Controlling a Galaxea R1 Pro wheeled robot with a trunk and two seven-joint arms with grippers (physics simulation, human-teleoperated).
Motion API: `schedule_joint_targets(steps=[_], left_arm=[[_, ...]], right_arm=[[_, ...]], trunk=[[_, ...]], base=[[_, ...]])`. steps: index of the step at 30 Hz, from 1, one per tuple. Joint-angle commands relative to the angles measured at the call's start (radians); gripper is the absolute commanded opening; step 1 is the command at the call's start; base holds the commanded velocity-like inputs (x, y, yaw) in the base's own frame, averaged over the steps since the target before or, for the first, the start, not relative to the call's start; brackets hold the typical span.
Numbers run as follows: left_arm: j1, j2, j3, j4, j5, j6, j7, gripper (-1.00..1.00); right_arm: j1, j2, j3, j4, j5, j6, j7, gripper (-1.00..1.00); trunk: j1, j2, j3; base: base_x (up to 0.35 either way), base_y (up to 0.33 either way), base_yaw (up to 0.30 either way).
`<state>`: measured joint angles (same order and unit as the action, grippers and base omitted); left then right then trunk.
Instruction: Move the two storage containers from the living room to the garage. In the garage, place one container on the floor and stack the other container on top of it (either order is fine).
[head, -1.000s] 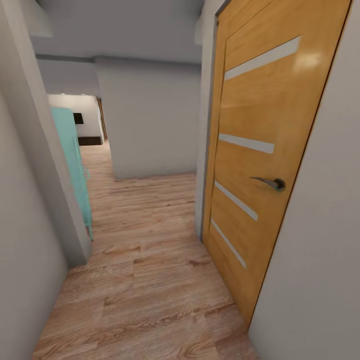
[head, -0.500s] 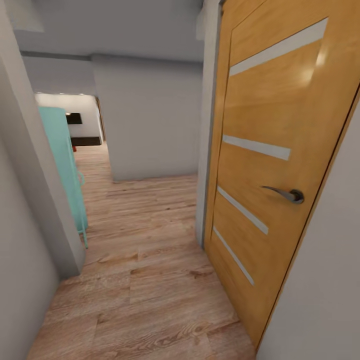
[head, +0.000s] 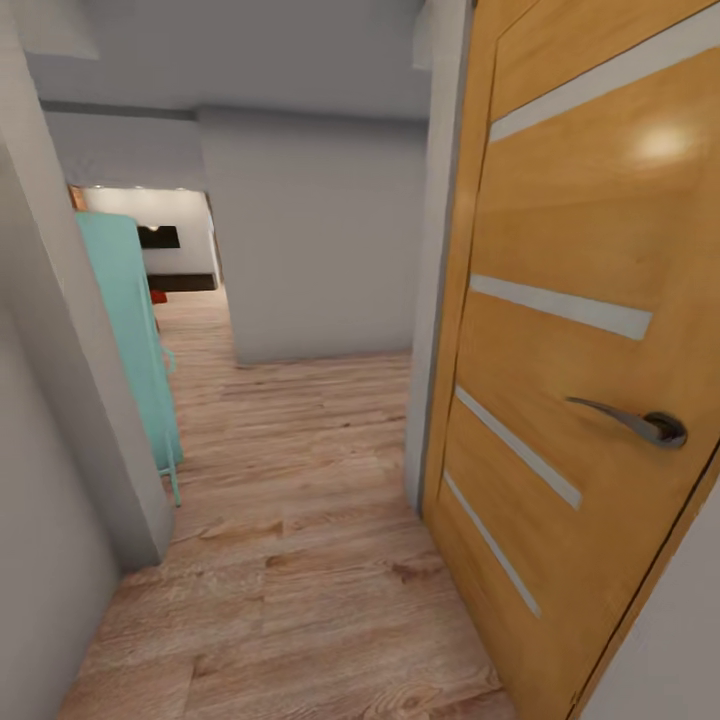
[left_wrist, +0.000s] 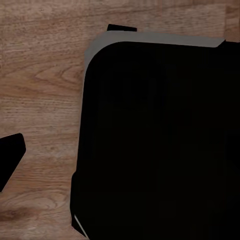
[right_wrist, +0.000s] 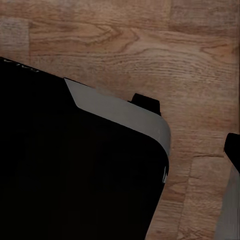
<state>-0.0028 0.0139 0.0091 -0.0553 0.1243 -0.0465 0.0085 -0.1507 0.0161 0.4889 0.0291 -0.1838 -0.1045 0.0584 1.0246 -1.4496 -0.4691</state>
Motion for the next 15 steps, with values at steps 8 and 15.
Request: schedule_joint_targets(steps=[8, 15], left_arm=[[0.000, 0.000, 0.000, 0.000, 0.011, -0.002, 0.001, 1.00], [0.000, 0.000, 0.000, 0.000, 0.011, -0.002, 0.001, 1.00]], right_arm=[[-0.001, 0.000, 0.008, 0.003, -0.010, -0.006, 0.004, 1.00], [-0.001, -0.001, 0.008, 0.003, -0.010, -0.006, 0.004, 1.00]], trunk=[[0.000, 0.000, -0.001], [0.000, 0.000, -0.001]], base=[[0.240, 0.000, 0.267], [0.238, 0.000, 0.271]])
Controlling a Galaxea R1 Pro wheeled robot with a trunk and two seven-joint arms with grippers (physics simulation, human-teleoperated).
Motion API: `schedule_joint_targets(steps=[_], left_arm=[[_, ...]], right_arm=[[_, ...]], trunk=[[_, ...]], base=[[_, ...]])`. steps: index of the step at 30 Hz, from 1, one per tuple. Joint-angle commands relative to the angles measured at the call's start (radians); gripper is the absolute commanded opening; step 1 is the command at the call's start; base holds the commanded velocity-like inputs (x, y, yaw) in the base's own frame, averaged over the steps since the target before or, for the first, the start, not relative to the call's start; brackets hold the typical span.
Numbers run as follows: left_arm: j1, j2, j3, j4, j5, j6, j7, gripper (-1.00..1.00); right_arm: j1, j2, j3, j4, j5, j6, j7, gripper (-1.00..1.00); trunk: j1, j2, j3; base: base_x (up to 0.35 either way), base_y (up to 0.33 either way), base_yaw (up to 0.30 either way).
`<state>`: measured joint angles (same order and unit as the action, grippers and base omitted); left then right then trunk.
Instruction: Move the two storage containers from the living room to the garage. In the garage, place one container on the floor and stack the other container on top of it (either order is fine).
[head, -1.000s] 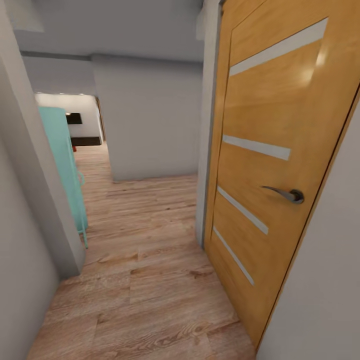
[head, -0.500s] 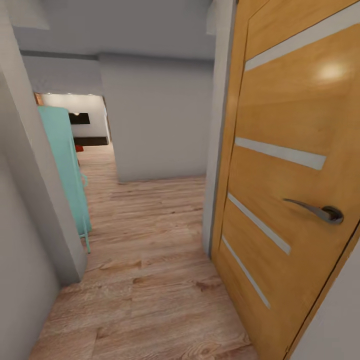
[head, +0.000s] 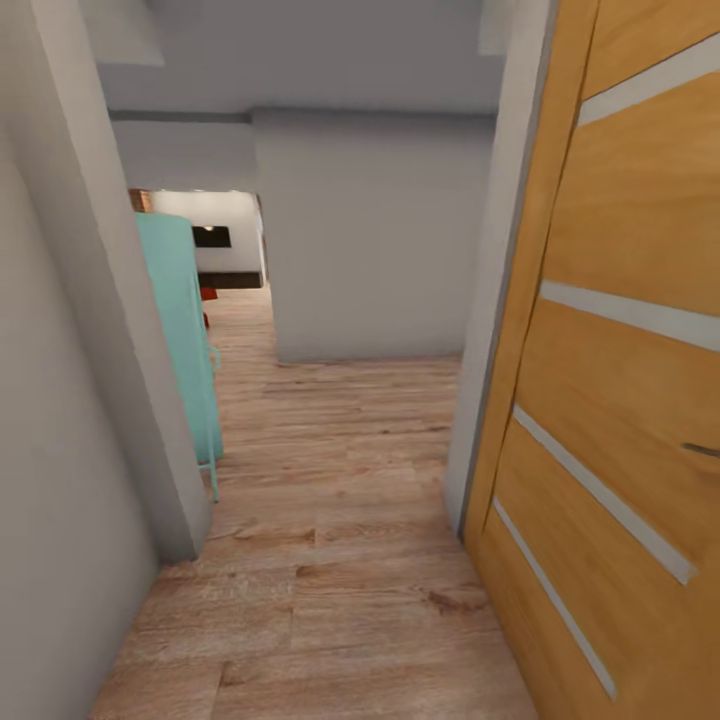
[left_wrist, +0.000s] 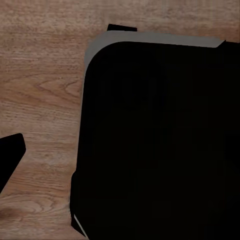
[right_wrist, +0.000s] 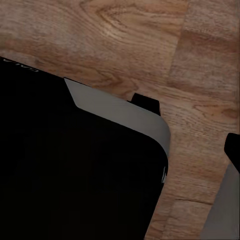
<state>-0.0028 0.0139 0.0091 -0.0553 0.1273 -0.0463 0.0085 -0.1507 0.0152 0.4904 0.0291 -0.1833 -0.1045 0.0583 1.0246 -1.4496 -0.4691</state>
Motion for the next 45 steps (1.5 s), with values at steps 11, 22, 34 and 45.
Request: schedule_joint_targets(steps=[11, 22, 34, 45], left_arm=[[0.000, -0.001, 0.000, 0.000, 0.008, -0.001, 0.001, 1.00], [-0.001, 0.000, 0.000, 0.000, 0.008, -0.001, 0.001, 1.00], [0.000, 0.000, 0.000, 0.000, 0.008, -0.001, 0.001, 1.00], [-0.001, 0.000, 0.000, 0.000, 0.008, -0.001, 0.001, 1.00]], right_arm=[[-0.001, 0.001, 0.007, 0.003, -0.010, -0.004, 0.005, 1.00], [-0.001, 0.002, 0.007, 0.003, -0.011, -0.004, 0.005, 1.00], [-0.001, 0.000, 0.007, 0.003, -0.011, -0.004, 0.005, 1.00], [-0.001, 0.002, 0.007, 0.003, -0.011, -0.004, 0.005, 1.00]], trunk=[[0.000, 0.000, -0.001], [0.000, 0.000, -0.001], [0.000, 0.000, -0.001], [0.000, 0.000, -0.001]], base=[[0.260, 0.000, 0.185], [0.320, 0.000, 0.002], [0.320, 0.000, 0.000], [0.321, 0.000, 0.000]])
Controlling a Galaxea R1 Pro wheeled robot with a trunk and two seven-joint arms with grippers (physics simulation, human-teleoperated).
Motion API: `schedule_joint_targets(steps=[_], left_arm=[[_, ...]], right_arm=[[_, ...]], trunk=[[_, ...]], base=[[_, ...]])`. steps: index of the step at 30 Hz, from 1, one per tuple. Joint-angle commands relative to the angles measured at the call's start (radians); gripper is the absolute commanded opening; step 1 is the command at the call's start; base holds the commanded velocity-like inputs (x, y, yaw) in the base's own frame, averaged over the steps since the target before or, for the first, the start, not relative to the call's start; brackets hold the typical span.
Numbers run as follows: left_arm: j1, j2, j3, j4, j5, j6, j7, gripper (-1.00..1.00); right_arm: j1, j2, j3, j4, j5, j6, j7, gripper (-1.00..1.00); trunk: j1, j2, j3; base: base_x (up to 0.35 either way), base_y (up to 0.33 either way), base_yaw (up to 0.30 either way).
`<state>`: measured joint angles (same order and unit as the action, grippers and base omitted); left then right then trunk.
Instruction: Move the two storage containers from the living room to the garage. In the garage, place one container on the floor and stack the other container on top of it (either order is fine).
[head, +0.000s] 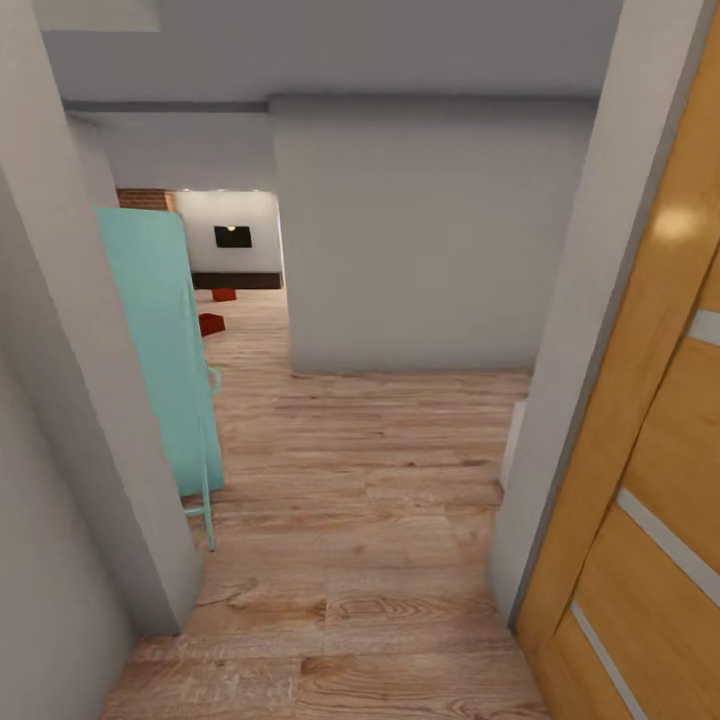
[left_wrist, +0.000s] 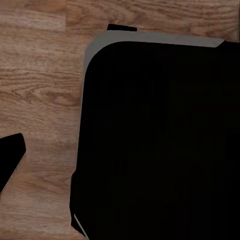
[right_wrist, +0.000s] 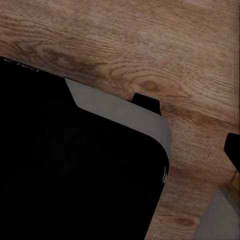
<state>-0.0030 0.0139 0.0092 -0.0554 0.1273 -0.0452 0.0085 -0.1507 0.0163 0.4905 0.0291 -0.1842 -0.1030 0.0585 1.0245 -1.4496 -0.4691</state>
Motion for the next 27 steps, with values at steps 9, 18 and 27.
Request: schedule_joint_targets(steps=[9, 18, 27], left_arm=[[0.000, 0.000, 0.000, 0.000, 0.008, -0.002, 0.001, 1.00], [0.000, 0.000, 0.000, 0.000, 0.008, -0.002, 0.001, 1.00], [0.000, 0.000, 0.000, 0.000, 0.008, -0.002, 0.000, 1.00]], right_arm=[[-0.001, 0.001, 0.007, 0.003, -0.011, -0.006, 0.004, 1.00], [-0.001, 0.000, 0.007, 0.003, -0.011, -0.006, 0.004, 1.00], [-0.001, 0.001, 0.007, 0.003, -0.013, -0.006, 0.004, 1.00]], trunk=[[0.001, 0.000, -0.001], [0.001, 0.000, -0.001], [0.001, 0.000, -0.001]], base=[[0.320, 0.000, 0.000], [0.321, 0.000, 0.000], [0.320, 0.000, 0.000]])
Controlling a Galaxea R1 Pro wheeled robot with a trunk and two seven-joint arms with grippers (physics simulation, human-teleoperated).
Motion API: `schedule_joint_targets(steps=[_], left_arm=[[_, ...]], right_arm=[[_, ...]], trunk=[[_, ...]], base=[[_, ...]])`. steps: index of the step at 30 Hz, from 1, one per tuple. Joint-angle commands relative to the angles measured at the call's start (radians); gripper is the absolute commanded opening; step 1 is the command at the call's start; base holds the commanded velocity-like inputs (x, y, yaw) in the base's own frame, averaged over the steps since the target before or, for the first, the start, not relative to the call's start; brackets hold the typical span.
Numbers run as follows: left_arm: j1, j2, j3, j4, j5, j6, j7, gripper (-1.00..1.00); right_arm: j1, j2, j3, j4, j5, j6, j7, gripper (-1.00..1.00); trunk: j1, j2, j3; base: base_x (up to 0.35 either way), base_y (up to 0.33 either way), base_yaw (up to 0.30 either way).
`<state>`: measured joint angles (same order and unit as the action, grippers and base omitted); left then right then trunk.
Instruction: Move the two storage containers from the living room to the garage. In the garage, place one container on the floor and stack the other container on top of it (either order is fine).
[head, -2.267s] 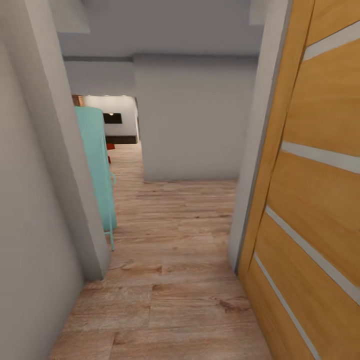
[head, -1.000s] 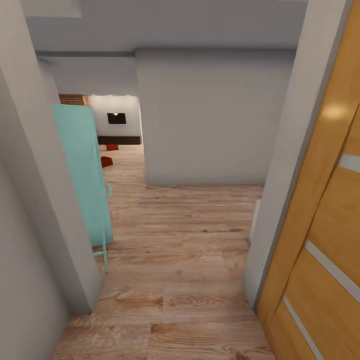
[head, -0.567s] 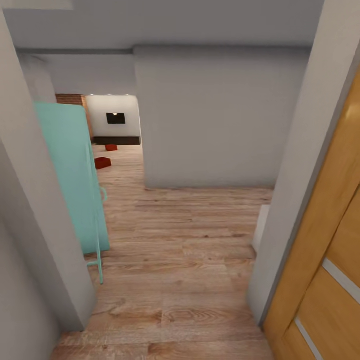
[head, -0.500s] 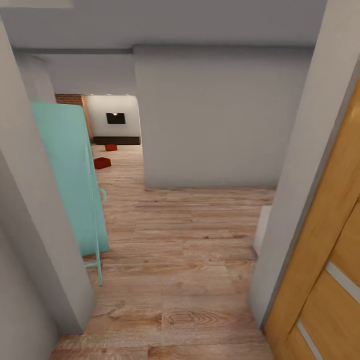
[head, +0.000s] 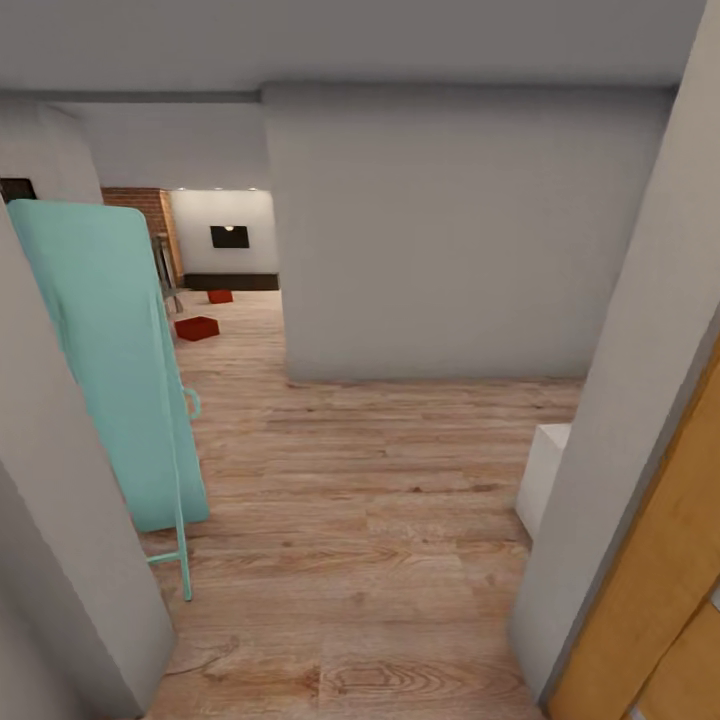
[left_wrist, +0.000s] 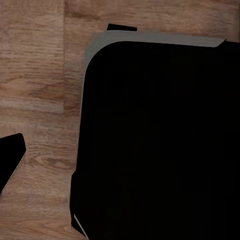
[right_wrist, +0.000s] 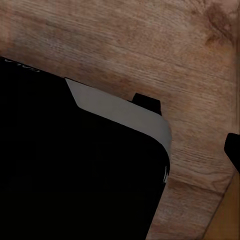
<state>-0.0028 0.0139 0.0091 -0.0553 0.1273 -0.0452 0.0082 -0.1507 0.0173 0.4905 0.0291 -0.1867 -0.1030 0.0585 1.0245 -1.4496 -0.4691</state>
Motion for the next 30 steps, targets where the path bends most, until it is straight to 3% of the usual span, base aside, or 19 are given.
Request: schedule_joint_targets(steps=[1, 15, 30], left_arm=[[0.000, 0.000, 0.000, 0.000, 0.008, -0.002, 0.001, 1.00], [0.000, 0.000, 0.000, 0.000, 0.008, -0.002, 0.001, 1.00], [0.000, 0.000, 0.000, 0.000, 0.008, -0.002, 0.001, 1.00]], right_arm=[[-0.001, 0.001, 0.006, 0.003, -0.011, -0.006, 0.004, 1.00], [-0.001, 0.001, 0.005, 0.003, -0.008, -0.006, 0.004, 1.00], [-0.001, 0.001, 0.006, 0.003, -0.008, -0.006, 0.004, 1.00]], trunk=[[0.001, 0.000, -0.001], [0.001, 0.000, -0.001], [0.001, 0.000, -0.001]], base=[[0.320, 0.000, 0.000], [0.320, 0.000, 0.151], [0.321, 0.000, 0.013]])
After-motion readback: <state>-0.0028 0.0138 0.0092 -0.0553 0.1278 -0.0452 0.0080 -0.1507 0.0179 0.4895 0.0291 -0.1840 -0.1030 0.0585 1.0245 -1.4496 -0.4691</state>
